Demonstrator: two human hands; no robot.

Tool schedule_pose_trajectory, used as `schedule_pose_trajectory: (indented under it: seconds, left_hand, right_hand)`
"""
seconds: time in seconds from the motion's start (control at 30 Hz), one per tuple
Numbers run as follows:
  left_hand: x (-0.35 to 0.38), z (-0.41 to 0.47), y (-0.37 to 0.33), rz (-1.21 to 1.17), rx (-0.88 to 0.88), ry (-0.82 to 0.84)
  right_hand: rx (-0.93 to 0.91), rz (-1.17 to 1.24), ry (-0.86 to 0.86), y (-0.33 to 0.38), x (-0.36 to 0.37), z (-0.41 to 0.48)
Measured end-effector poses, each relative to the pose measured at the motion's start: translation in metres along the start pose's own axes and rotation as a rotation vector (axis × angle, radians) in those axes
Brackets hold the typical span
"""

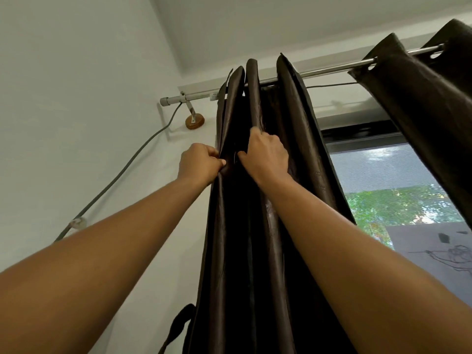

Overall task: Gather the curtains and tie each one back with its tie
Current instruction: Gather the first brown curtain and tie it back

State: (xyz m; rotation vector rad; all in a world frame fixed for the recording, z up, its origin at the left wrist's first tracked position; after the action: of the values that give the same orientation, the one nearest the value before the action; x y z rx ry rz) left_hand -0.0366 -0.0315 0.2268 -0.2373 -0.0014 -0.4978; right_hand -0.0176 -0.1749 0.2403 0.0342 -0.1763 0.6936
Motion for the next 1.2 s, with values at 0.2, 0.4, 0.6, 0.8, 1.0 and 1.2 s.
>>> schedule_pose_trajectory:
  seconds: [0.2,0.4,0.6,0.8,1.0,1.2]
  left_hand:
    - [0.009,-0.009,0.000,0.021,0.029,-0.031]
    - [0.022,-0.016,0.007,-0.014,0.033,0.017]
    - [0.033,-0.026,0.008,-0.112,0.044,0.046]
    - [0.037,-0.034,0.019,-0.327,-0.067,0.040]
    - [0.040,-0.036,0.024,-0.426,-0.175,0.082]
    - [0.040,-0.031,0.014,-0.404,-0.217,0.105]
  right_hand:
    - [0.189,-0.045,0.217,-0.013,0.036,0.008]
    - [0.027,0.007,0.202,-0.009,0.027,-0.018]
    - [0.054,0.305,0.157,-0.012,0.013,-0.037]
    - [0.021,0.341,0.135,0.000,0.014,-0.066]
    - [0.122,0.539,0.139,-0.009,0.019,-0.083]
    - [0.073,0.426,0.199,-0.004,0.014,-0.083]
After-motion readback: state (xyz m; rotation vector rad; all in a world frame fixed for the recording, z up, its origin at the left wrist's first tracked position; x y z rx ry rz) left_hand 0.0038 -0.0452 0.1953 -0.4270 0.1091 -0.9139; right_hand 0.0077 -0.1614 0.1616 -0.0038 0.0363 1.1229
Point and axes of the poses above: each hand's wrist, its own z-axis towards the middle knuckle, its own x-axis out of the palm, y = z × x, the point moved 6 cm from there along z, towards the middle knuckle, and after that the axes turned 5 degrees about z, right-handed, at the moved point
